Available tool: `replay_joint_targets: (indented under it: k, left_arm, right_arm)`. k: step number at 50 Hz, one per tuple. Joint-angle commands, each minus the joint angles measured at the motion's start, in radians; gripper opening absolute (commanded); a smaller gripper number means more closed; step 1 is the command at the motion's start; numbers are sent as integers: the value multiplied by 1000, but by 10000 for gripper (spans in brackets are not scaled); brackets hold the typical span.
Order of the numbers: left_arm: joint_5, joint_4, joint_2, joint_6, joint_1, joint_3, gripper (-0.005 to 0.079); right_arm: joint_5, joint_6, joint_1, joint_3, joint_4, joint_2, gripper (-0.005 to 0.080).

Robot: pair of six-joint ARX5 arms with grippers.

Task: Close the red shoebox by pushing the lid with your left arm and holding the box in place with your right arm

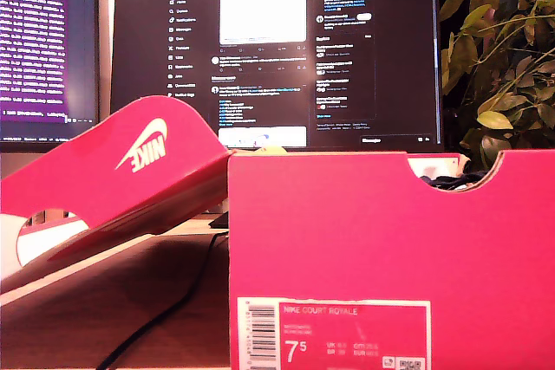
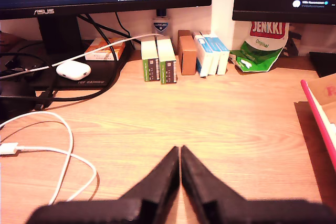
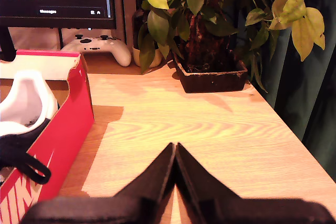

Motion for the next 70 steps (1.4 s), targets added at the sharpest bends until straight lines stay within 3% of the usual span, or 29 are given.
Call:
replay_joint_targets:
  k: [1, 10, 17, 29, 38, 52, 70]
  left_arm:
    - [6, -4, -9, -154, 2, -31, -18]
    - [22, 10, -9, -248, 2, -31, -18]
    - [104, 33, -9, -278, 2, -29, -18]
    - [246, 34, -9, -350, 2, 16, -19]
    - [315, 29, 0, -420, 2, 40, -19]
    - [484, -2, 134, -495, 10, 42, -19]
    - [684, 10, 332, -504, 114, 49, -19]
  right_arm:
    - [-11, 38, -5, -18, 7, -6, -12]
    - [-36, 232, -5, -18, 42, -6, -12]
    - [-85, 287, -5, -10, 65, -6, -12]
    - [-197, 331, -5, 48, 34, -6, -12]
    - [-220, 348, -5, 116, -57, 6, -12]
    - [-296, 353, -10, 139, -86, 126, -12]
    - [-461, 364, -95, 146, -53, 354, -12]
